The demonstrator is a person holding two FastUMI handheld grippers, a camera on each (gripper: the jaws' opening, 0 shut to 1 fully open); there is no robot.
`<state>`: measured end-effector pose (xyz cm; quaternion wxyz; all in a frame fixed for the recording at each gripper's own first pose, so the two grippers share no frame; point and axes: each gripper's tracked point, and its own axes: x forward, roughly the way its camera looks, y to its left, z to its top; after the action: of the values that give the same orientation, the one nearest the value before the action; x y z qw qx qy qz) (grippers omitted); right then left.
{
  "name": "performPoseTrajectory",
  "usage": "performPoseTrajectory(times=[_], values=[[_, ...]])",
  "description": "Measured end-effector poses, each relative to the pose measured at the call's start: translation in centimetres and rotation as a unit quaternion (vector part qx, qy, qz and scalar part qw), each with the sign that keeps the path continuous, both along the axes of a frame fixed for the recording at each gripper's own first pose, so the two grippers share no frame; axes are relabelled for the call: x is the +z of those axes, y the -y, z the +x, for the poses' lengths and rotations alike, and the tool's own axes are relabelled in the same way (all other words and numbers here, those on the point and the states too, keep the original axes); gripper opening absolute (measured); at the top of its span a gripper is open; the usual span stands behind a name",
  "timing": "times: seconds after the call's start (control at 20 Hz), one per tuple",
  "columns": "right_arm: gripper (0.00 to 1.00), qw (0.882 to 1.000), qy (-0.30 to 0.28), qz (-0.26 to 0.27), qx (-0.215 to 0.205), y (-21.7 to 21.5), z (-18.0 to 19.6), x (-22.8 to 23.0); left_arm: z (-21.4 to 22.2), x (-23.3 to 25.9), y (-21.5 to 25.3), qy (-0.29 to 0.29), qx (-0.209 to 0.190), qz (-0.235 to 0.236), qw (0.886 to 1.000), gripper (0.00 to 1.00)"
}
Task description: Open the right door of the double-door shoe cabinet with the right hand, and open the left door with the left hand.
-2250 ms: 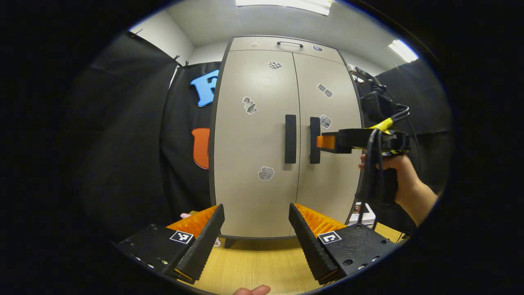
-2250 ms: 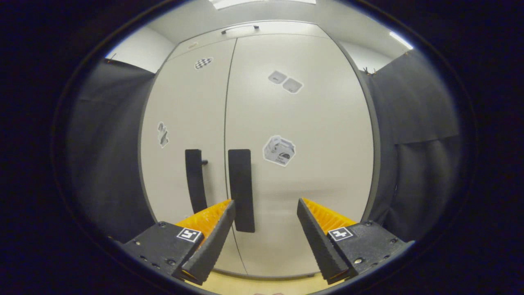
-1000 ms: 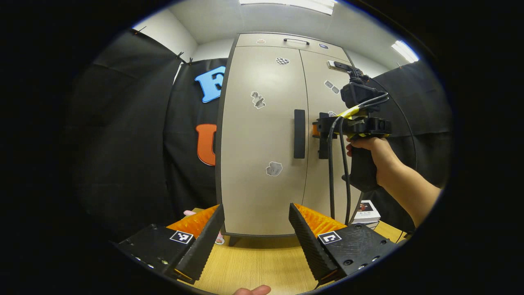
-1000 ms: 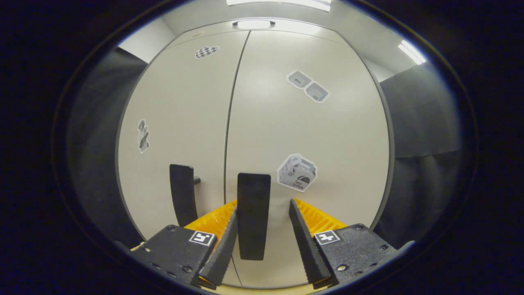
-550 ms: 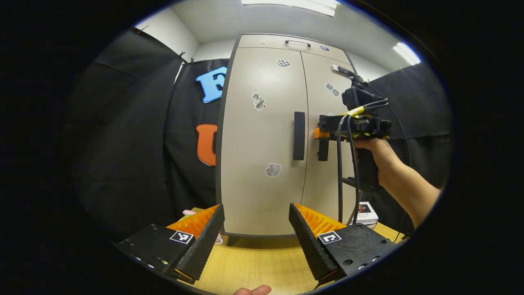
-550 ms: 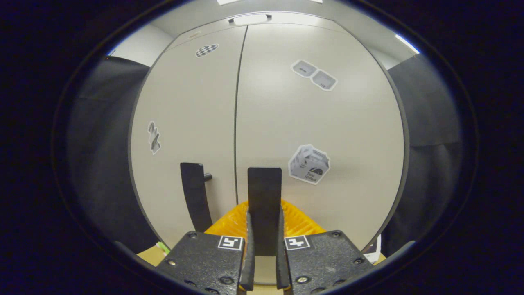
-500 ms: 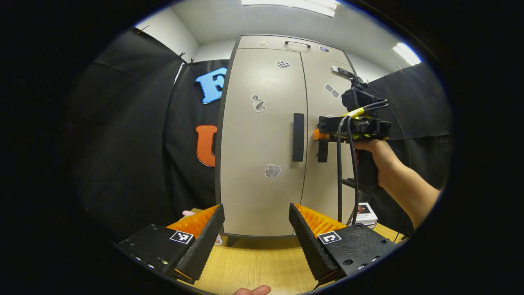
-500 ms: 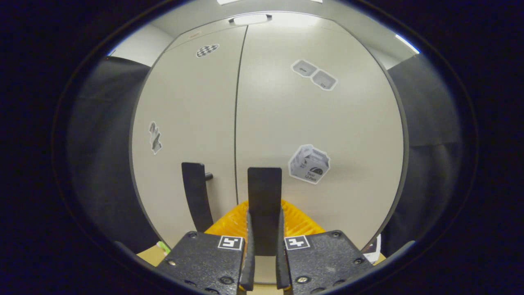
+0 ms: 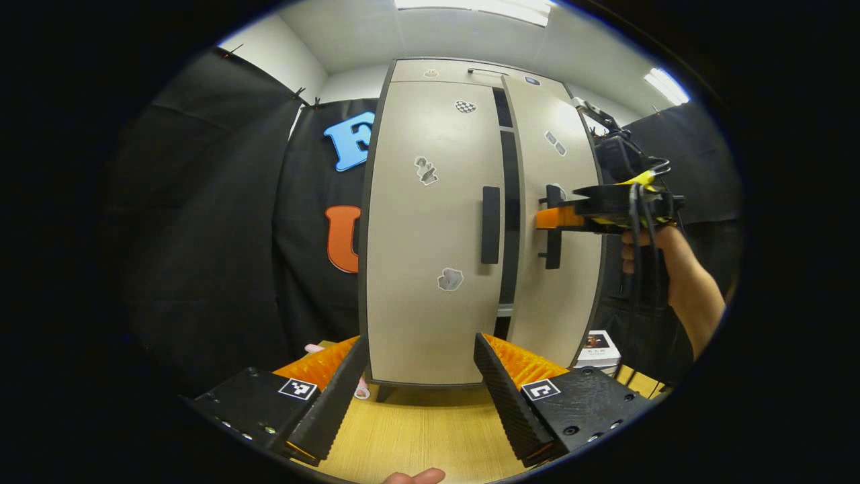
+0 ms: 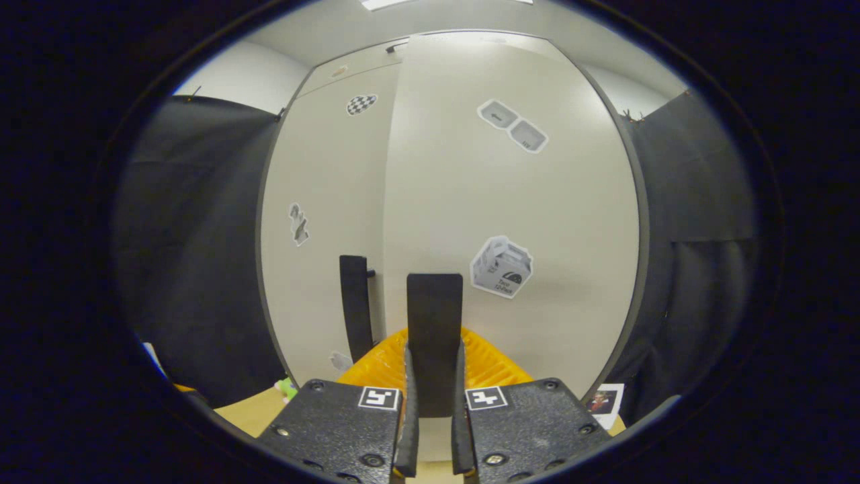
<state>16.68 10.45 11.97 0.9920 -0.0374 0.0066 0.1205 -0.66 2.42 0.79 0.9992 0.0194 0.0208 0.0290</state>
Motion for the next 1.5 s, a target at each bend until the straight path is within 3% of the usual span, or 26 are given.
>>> performPoseTrajectory(times=[0.4, 0.7, 1.15, 1.5], values=[[0.23, 1.0, -0.015, -0.011, 0.022, 5.0, -6.9, 0.0, -0.3, 0.7, 0.9, 0.01, -0.005, -0.005, 1.0, 0.95], [0.22, 1.0, -0.014, -0.017, 0.0, 10.4, -10.6, 0.4, 0.0, 0.3, 0.5, 0.003, -0.001, -0.009, 1.0, 0.95], [0.21, 0.999, -0.009, -0.017, -0.047, 14.8, -12.0, 0.7, 1.2, 0.0, 2.2, -0.003, -0.023, -0.013, 1.0, 0.95], [0.13, 0.996, -0.003, -0.015, -0.083, 18.3, -12.1, 1.0, 2.2, 0.0, 2.2, -0.002, -0.025, -0.013, 1.0, 0.95]])
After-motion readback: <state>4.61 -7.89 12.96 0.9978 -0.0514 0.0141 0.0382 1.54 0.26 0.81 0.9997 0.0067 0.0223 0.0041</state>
